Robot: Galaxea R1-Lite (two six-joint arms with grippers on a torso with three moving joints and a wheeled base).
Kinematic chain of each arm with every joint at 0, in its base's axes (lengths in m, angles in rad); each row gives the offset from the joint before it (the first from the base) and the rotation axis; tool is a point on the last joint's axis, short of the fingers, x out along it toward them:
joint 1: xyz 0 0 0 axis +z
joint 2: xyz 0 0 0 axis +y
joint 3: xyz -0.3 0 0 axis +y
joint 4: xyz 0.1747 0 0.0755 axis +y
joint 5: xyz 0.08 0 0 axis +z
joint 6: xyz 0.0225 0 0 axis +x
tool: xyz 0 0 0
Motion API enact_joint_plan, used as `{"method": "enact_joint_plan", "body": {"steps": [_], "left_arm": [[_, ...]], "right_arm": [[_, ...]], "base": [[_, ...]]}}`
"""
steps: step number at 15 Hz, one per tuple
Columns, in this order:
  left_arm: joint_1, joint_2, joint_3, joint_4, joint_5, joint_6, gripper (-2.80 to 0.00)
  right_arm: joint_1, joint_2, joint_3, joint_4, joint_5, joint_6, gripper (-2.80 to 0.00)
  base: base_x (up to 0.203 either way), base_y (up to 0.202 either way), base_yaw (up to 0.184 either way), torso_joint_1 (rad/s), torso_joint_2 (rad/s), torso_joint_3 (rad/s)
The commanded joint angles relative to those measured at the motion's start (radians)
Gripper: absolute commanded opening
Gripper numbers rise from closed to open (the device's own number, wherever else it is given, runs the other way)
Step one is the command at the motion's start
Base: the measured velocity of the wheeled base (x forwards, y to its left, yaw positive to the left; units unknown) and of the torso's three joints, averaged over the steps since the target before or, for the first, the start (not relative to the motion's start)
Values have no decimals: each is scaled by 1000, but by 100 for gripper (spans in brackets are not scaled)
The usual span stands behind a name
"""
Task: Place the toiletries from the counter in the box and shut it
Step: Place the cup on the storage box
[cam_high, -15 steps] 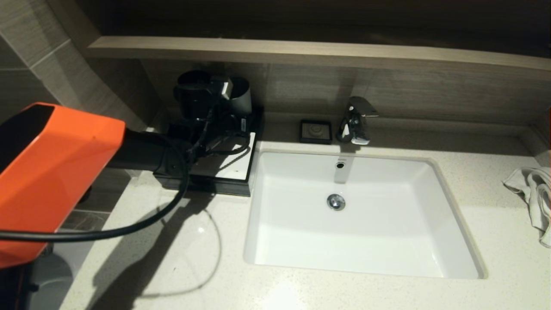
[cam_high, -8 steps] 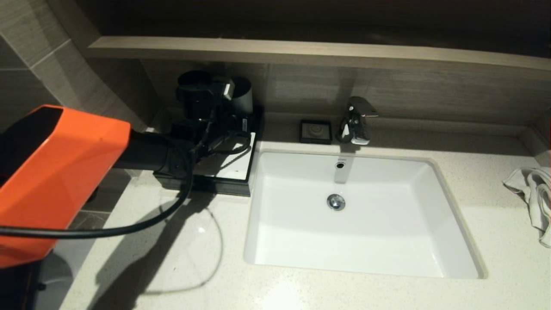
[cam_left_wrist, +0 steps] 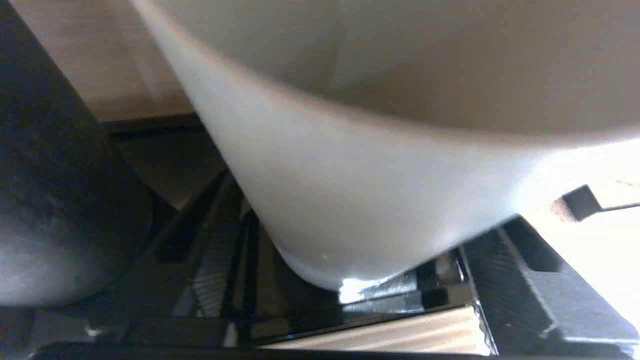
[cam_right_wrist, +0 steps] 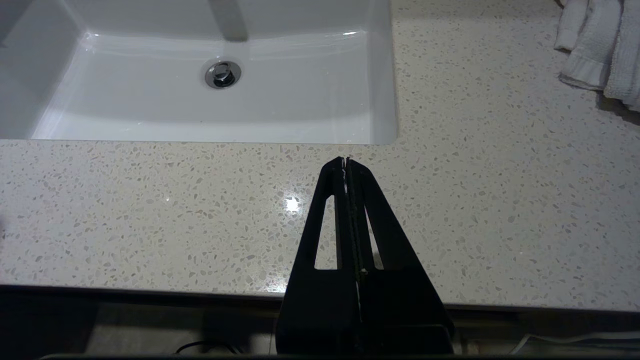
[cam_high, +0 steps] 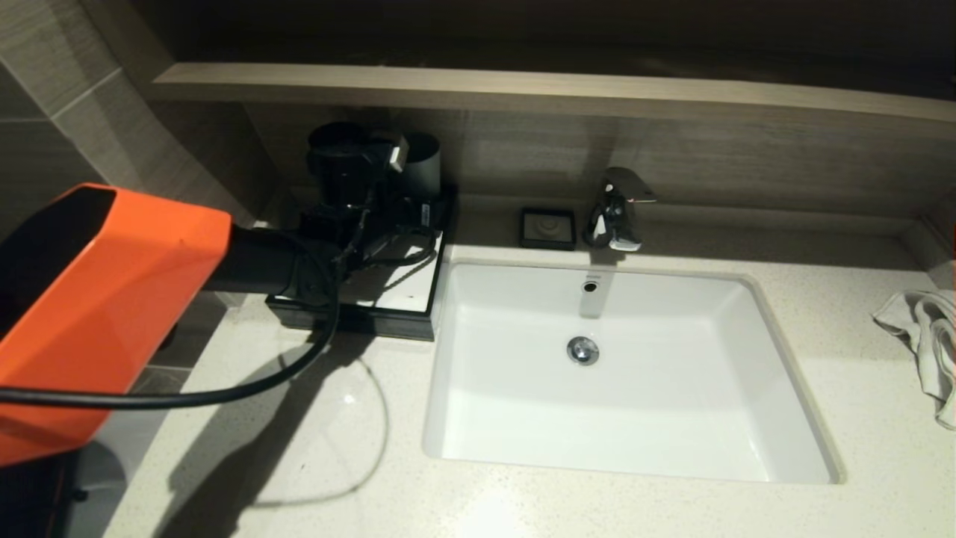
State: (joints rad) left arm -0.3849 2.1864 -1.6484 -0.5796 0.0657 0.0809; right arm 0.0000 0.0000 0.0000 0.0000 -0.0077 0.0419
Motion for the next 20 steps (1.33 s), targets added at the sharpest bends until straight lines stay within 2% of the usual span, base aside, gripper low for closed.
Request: {"method": "enact_joint_plan", "body": {"steps": [1,5,9,16,17,20], "left_arm": [[0,-5,-4,-5,0,0,0],[0,-36,19,-9,26,0,0],[0,-89,93,-16,28,-4,0],[-7,-239,374,-102,48,-24,0],[-8,-256,403,-122,48,-24,-280],[-18,-291,427,-131,45,-35,-280]], "right_arm": [[0,0,0,0,0,0,-280],[0,0,0,0,0,1,-280],[0,0,0,0,0,0,-280],[0,0,0,0,0,0,-280],[0,0,0,0,0,0,-280],[0,0,0,0,0,1,-280]], "base": [[0,0,0,0,0,0],[0,0,0,0,0,0],[0,0,0,0,0,0],[0,0,0,0,0,0],[0,0,0,0,0,0],[0,0,0,0,0,0]]}}
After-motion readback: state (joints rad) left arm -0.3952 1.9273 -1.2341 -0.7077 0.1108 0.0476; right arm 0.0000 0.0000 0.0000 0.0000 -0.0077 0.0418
